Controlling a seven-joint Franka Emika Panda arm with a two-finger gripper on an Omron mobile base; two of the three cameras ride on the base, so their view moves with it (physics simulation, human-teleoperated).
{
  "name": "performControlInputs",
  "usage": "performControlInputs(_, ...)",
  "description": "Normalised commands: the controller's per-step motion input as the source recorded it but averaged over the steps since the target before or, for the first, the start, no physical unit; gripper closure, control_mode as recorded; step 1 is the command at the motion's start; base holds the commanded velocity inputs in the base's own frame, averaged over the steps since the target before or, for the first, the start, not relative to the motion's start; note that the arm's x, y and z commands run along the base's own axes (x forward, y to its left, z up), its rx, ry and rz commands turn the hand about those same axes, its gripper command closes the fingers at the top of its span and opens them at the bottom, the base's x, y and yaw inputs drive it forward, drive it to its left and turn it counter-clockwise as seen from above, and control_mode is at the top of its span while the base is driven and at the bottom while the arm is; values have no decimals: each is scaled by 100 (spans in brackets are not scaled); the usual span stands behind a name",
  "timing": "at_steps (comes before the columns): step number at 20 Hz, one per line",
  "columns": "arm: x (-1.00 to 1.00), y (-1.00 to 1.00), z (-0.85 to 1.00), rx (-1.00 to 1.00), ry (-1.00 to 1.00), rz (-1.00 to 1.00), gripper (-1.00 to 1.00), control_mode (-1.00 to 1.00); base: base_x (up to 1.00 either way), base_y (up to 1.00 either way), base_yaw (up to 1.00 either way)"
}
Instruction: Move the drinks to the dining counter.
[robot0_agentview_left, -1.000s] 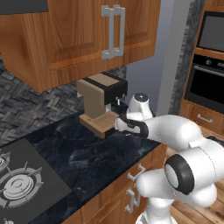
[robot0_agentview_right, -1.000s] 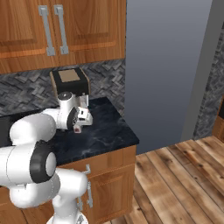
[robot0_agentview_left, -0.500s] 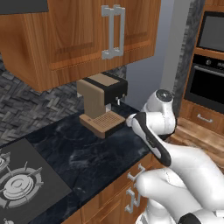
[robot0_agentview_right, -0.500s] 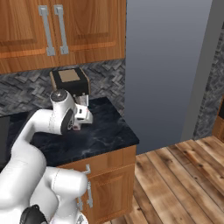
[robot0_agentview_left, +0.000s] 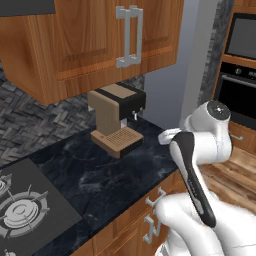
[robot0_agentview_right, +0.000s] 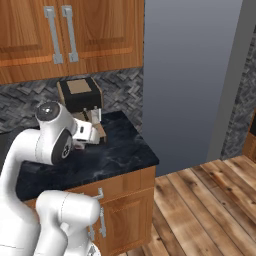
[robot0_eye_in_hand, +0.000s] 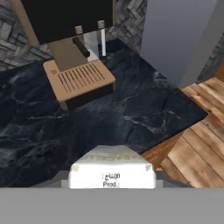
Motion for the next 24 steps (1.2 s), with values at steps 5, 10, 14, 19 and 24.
performControlInputs(5,-71,-3,63,2,-5,-2,100,-100,0,0,0)
performControlInputs(10,-33,0,79,3,6,-1,100,-100,0,0,0)
performControlInputs(14,-34,-14,54,6,18,-2,100,-100,0,0,0)
performControlInputs(19,0,0,0,0,0,0,100,100,-4,-41,-59)
performControlInputs(24,0,0,0,0,0,0,100,100,0,0,-100)
